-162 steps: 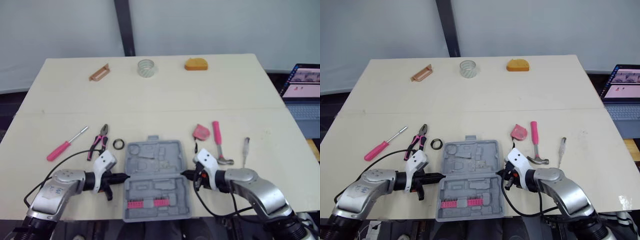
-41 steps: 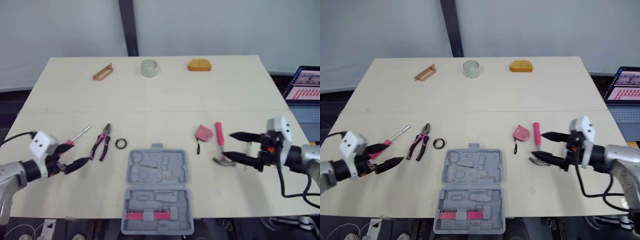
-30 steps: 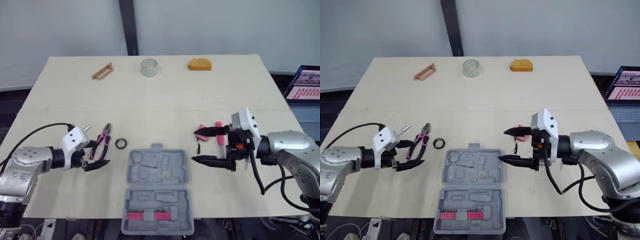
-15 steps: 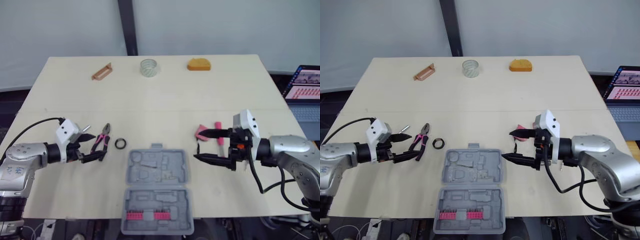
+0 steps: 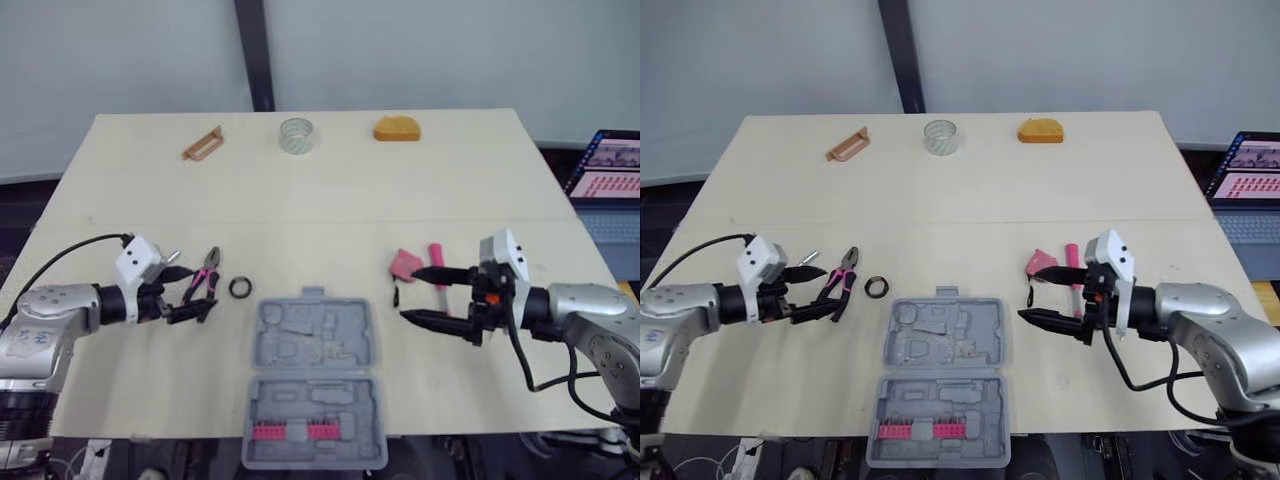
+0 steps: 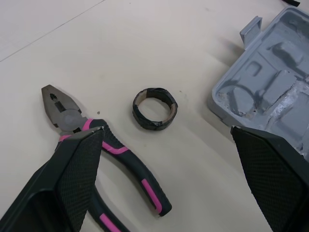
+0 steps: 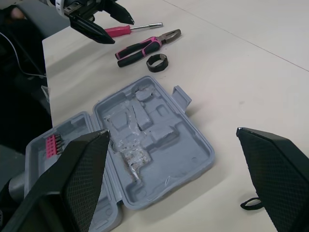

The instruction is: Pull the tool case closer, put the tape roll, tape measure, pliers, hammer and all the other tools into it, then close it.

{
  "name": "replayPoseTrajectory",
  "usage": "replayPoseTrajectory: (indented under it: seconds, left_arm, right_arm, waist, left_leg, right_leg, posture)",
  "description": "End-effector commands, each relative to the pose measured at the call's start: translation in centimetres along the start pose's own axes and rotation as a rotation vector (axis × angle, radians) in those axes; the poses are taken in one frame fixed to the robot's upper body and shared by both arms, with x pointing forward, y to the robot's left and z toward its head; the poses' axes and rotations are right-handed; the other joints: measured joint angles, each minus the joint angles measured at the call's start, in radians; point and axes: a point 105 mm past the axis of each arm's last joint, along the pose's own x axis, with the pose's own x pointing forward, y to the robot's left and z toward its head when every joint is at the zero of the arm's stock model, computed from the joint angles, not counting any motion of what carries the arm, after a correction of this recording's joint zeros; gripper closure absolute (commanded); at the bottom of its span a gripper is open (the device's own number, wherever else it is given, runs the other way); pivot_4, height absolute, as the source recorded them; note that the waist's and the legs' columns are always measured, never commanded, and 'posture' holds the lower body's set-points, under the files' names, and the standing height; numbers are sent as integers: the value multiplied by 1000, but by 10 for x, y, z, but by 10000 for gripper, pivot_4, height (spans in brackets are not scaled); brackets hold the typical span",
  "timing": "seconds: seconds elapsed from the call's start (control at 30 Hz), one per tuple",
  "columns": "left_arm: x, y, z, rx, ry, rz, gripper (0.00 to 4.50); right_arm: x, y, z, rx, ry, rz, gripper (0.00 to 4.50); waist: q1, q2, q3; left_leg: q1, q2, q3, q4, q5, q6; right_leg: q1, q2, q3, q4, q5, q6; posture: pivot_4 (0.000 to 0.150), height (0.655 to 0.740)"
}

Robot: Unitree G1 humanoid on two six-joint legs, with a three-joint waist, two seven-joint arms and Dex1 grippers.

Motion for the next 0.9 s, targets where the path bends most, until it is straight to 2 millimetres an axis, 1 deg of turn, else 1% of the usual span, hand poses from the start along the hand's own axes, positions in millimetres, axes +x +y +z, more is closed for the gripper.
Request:
replayPoseTrajectory:
  seconds: [0.03, 0.1, 0.17, 0.3, 0.4, 0.57, 0.77, 0.87, 0.9]
  left_arm:
    - [0, 2, 16, 40, -31, -4, 0]
    - [1, 2, 11, 47, -18, 1, 0]
    - [0, -2, 11, 48, -11, -11, 0]
    - [-6, -1, 17, 49, -10, -8, 0]
    - [-10, -2, 17, 72, 9, -6, 0]
    - [-20, 0, 9, 140, 66, 8, 0]
    - [-26, 4, -3, 184, 80, 25, 0]
    - [-17, 1, 3, 203, 9, 33, 0]
    - [-16, 0, 3, 196, -14, 34, 0]
  right_arm:
    - [-11, -2, 12, -61, -16, -6, 576]
    - [-15, -5, 5, -60, -7, -20, 576]
    - [-18, -6, 3, -64, 0, -31, 576]
    - [-24, -5, 12, -74, -14, -25, 576]
    - [-24, -6, 15, -82, -14, -18, 576]
    - [-15, 3, 16, -100, 2, 43, 576]
    - [-3, 18, 21, -140, 7, 84, 576]
    - [0, 26, 26, -141, 0, 113, 576]
    - [2, 28, 26, -139, -1, 118, 576]
  waist:
    - [0, 0, 0]
    - [1, 0, 0]
    - [1, 0, 0]
    - [-8, 0, 0]
    - [-12, 0, 0]
    - [-15, 0, 0]
    - [-14, 0, 0]
    - [-11, 0, 0]
    - [-11, 0, 0]
  left_leg:
    - [0, 0, 0, 0, 0, 0]
    - [0, 0, 0, 0, 0, 0]
    - [0, 0, 0, 0, 0, 0]
    - [0, 0, 1, 0, 0, 0]
    - [0, 0, 1, 1, 0, 0]
    - [0, 0, 1, 0, 0, 0]
    - [0, 0, 1, 0, 0, 1]
    - [0, 0, 0, 0, 0, 1]
    - [0, 0, 0, 0, 0, 1]
  right_leg:
    - [0, 0, 0, 0, 0, 0]
    - [0, 0, 0, 0, 0, 0]
    - [0, 0, 0, 0, 0, 0]
    - [0, 0, 0, 2, 0, 0]
    - [0, 0, 0, 0, 0, 0]
    - [0, 0, 0, 0, 0, 0]
    - [0, 0, 0, -2, 0, 0]
    - [0, 0, 0, -2, 0, 0]
    - [0, -1, 0, -2, 0, 0]
  posture:
    - [1500, 7400]
    - [1500, 7400]
    - [1500, 7400]
    - [1500, 7400]
    - [1500, 7400]
    - [1500, 7400]
    - [1500, 7400]
    - [1500, 7400]
    - [1500, 7400]
